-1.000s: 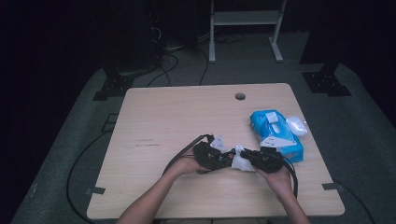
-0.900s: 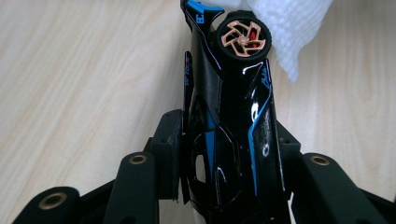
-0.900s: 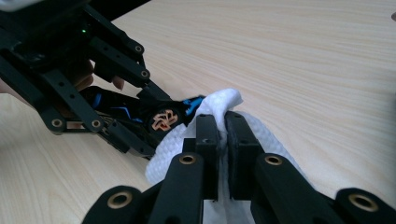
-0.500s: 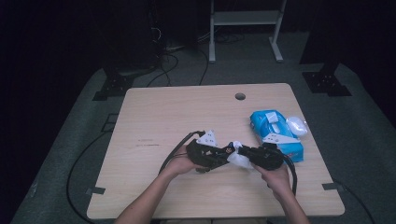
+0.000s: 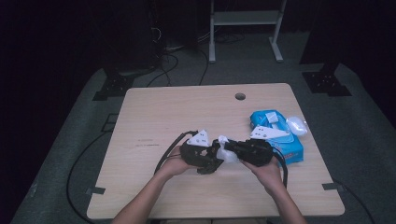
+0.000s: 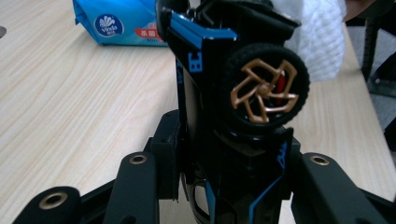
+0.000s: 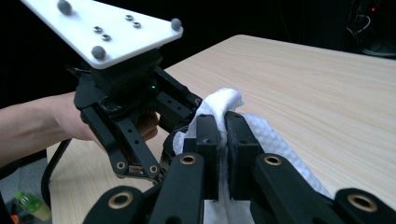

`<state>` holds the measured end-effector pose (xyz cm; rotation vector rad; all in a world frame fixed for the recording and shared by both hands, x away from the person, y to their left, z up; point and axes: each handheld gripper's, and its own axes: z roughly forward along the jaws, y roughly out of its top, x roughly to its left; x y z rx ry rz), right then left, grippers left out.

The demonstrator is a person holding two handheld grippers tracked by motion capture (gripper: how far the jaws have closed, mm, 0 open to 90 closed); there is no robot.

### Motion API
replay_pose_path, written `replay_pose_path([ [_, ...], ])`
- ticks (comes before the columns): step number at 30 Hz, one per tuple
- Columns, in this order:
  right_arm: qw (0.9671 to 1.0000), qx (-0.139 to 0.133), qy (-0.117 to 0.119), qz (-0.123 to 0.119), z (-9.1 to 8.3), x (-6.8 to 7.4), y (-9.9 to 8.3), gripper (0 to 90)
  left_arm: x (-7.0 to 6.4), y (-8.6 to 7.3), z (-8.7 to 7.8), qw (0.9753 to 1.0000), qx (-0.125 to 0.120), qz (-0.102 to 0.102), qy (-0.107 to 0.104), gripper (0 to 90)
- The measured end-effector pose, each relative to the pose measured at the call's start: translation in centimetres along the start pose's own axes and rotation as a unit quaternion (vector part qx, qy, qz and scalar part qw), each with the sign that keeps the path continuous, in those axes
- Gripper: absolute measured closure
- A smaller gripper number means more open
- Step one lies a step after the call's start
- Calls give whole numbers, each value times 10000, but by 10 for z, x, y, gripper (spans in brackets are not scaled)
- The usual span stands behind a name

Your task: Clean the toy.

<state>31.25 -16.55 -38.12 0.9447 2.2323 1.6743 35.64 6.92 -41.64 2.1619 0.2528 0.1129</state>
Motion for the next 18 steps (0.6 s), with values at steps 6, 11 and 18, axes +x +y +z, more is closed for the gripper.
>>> replay_pose_path([
  [6, 9999, -71, -99, 100, -1, -5, 0, 847, 0, -7, -4, 9999, -157, -6, -8, 569],
  [11, 9999, -63, -75, 84, -1, -2, 2, 847, -2, -6, -3, 9999, -116, 67, 16, 569],
  [18, 10000, -22, -13, -86, 3, 3, 9, 848, -3, -5, -4, 9997, -210, 79, 20, 569],
])
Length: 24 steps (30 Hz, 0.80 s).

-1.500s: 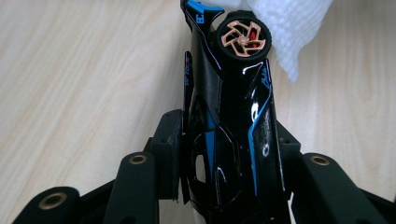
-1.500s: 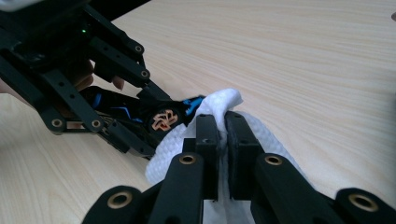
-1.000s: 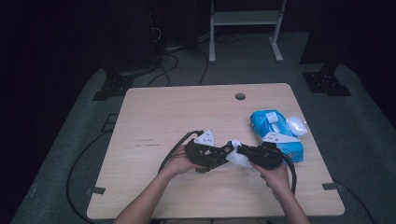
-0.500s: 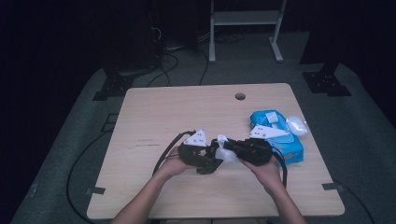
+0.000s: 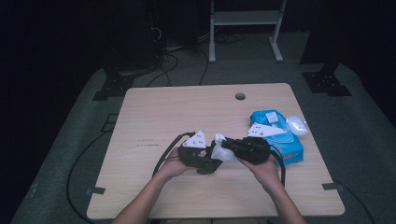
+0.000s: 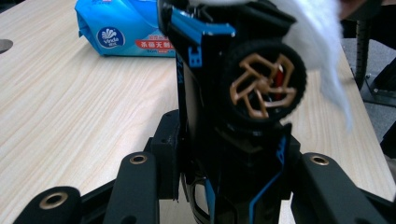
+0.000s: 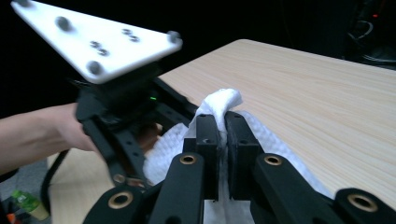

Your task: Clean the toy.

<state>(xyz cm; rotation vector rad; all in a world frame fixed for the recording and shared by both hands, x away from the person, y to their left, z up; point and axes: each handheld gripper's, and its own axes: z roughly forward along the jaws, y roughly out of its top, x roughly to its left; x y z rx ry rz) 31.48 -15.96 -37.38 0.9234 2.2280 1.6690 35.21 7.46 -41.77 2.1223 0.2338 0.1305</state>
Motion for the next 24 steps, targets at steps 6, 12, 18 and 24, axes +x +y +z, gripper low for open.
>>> replay_pose_path([
  [6, 9996, 106, -268, -3, -2, -4, -3, 847, 0, -2, 2, 10000, 59, 17, 22, 569],
  [12, 9997, 48, -99, -232, 5, 9, 6, 847, 0, 0, -2, 10000, -5, 34, 58, 569],
  [18, 9996, 68, -270, -30, -2, -3, 0, 847, 1, -4, -5, 9999, -147, -86, 15, 570],
  [24, 9996, 43, -269, 110, -3, -9, -6, 847, 1, -4, -3, 9999, -109, -52, 28, 570],
])
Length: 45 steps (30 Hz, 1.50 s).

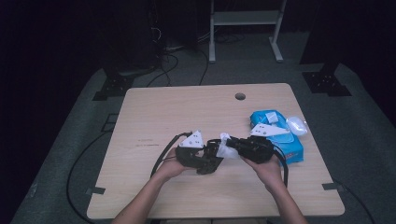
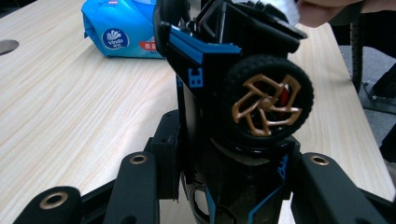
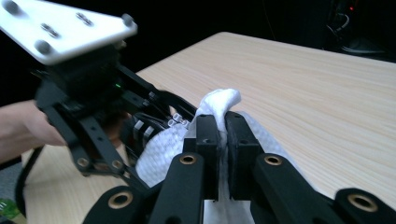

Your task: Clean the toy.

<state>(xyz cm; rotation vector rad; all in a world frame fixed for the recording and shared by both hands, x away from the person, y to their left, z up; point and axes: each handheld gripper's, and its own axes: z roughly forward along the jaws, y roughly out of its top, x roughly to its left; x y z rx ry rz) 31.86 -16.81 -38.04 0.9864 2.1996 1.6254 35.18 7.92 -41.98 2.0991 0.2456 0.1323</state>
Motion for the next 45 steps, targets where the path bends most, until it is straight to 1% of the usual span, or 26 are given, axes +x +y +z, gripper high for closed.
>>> replay_pose_path([
  [2, 9999, -77, 98, -29, 0, 5, 3, 847, 0, 1, 1, 10000, -32, 19, -21, 570],
  [4, 9999, -89, 104, -72, 1, 7, 4, 847, -1, 1, 0, 10000, -66, -4, -12, 570],
  [6, 9999, -68, 89, -22, 0, 3, 2, 847, -1, 1, 0, 10000, -56, 7, -1, 570],
  [10, 9999, 67, -72, 113, -2, -7, -7, 847, 0, 0, -1, 10000, -40, 32, -21, 570],
  [11, 9999, 67, -74, 131, -3, -7, -8, 847, -1, 1, -1, 10000, -8, 63, -4, 569],
  [13, 9999, -13, 15, 159, -4, -5, -6, 847, -2, 1, 1, 10000, -4, 68, -8, 570],
  [15, 9999, -63, 62, 115, -3, -2, -4, 847, -2, 2, 1, 10000, -26, 51, -21, 570],
  [16, 9999, -102, 109, 55, -3, 1, 0, 847, -2, 2, 1, 10000, -42, 41, -17, 570],
  [17, 9999, -81, 96, 28, -2, 2, 1, 847, -2, 2, 0, 10000, -47, 42, -18, 570],
  [18, 9999, -87, 74, 13, -2, 0, 0, 847, -1, 2, -1, 10000, -61, 57, -2, 570],
  [19, 10000, -63, 29, 17, -2, -1, -1, 847, -1, 2, -2, 10000, -96, 21, -15, 570],
  [21, 9999, 53, -79, 43, -2, -5, -5, 847, 0, 1, -3, 10000, -70, 32, -4, 570],
  [23, 9998, 120, -121, 95, -3, -8, -9, 847, 0, 1, -3, 10000, -7, 63, 4, 569],
  [25, 9999, 71, -72, 99, -4, -6, -8, 847, -1, 1, -1, 10000, -5, 51, -9, 570],
  [26, 10000, 28, -32, 71, -4, -4, -6, 847, -1, 1, 0, 10000, -16, 28, -15, 569],
  [27, 10000, -13, 3, 40, -4, -1, -4, 847, -2, 2, 1, 10000, 13, 55, -10, 569],
  [30, 10000, -13, 30, -74, -4, 4, 2, 847, -2, 3, 0, 10000, -55, 29, -35, 569],
  [32, 10000, 6, -20, -94, -4, 2, 1, 847, -2, 4, -1, 10000, -56, 56, -23, 569],
  [33, 9999, 52, -108, -120, -4, 0, -1, 847, -1, 4, -2, 10000, -33, 68, -15, 569],
  [34, 9997, 107, -164, -108, -4, -3, -3, 847, -1, 3, -3, 10000, -21, 66, -11, 569],
  [35, 9997, 148, -178, -39, -4, -5, -5, 847, -1, 3, -2, 10000, -7, 71, -12, 569],
  [37, 9997, 156, -177, -2, -4, -6, -8, 847, -1, 3, 0, 10000, 23, 82, 8, 570],
  [41, 10000, 40, -53, -59, -4, 2, -1, 847, -2, 4, 1, 10000, -35, 42, -20, 570],
  [42, 9999, 46, -53, -97, -4, 3, 0, 847, -2, 4, 0, 10000, -44, 39, -15, 569],
  [44, 9999, 31, -71, -96, -5, 1, 0, 847, -2, 5, -1, 10000, -55, 37, -10, 569],
  [45, 9998, 68, -128, -108, -5, -1, -1, 847, -1, 5, -2, 10000, -47, 58, -9, 570],
])
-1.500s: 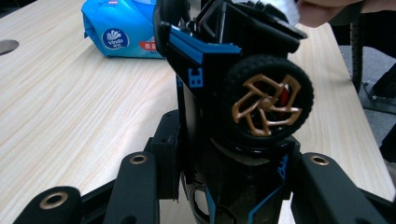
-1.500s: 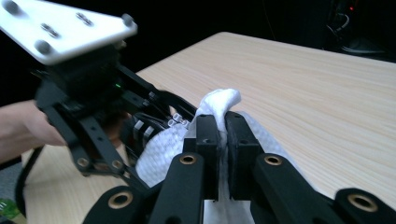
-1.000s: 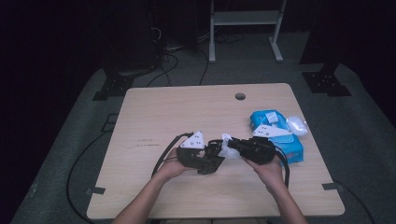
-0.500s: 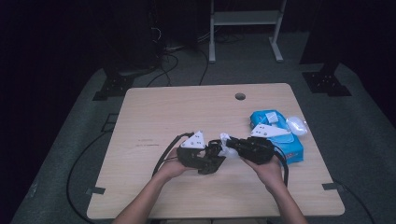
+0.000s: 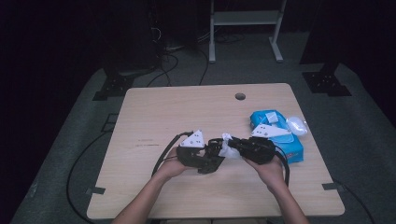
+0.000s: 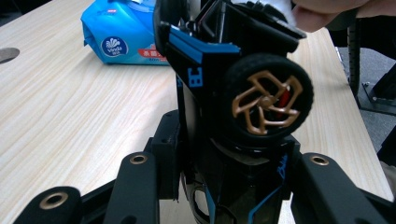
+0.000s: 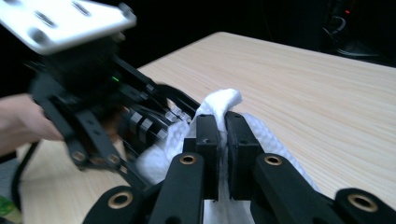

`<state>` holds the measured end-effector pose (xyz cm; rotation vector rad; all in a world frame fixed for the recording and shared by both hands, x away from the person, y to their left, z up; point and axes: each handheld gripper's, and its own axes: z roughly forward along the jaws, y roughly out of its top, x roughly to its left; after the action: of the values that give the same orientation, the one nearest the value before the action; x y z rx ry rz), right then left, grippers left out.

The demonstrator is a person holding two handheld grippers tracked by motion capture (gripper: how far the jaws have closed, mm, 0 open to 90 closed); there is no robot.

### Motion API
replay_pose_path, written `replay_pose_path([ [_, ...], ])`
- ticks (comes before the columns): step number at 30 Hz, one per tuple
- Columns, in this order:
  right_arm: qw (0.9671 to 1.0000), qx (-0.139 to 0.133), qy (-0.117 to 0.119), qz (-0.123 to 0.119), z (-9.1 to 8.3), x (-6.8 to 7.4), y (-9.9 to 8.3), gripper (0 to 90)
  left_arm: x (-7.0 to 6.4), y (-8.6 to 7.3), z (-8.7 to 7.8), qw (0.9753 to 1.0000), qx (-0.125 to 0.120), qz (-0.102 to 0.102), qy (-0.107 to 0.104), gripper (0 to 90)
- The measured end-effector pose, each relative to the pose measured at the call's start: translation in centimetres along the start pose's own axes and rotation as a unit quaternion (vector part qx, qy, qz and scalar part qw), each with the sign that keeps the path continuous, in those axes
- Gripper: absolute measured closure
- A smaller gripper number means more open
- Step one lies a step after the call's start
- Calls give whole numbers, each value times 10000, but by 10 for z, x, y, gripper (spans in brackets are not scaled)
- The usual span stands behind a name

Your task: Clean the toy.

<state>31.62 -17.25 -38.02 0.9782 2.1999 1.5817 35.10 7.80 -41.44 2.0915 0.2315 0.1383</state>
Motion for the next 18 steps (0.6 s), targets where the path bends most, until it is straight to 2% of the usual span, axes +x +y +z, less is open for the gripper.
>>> replay_pose_path([
  [4, 9998, 159, -98, 65, 0, -5, -7, 847, 0, -2, 2, 10000, 63, 30, 10, 569],
  [9, 10000, 18, 53, -23, -1, 3, 1, 847, -1, -1, 5, 10000, 21, -24, -14, 569],
  [15, 9998, 119, -80, 105, 1, -7, -9, 847, 1, -2, 2, 10000, 87, 23, 2, 570],
  [18, 9998, 155, -55, 87, 1, -4, -8, 847, 0, -3, 5, 9999, 113, 29, 5, 570],
])
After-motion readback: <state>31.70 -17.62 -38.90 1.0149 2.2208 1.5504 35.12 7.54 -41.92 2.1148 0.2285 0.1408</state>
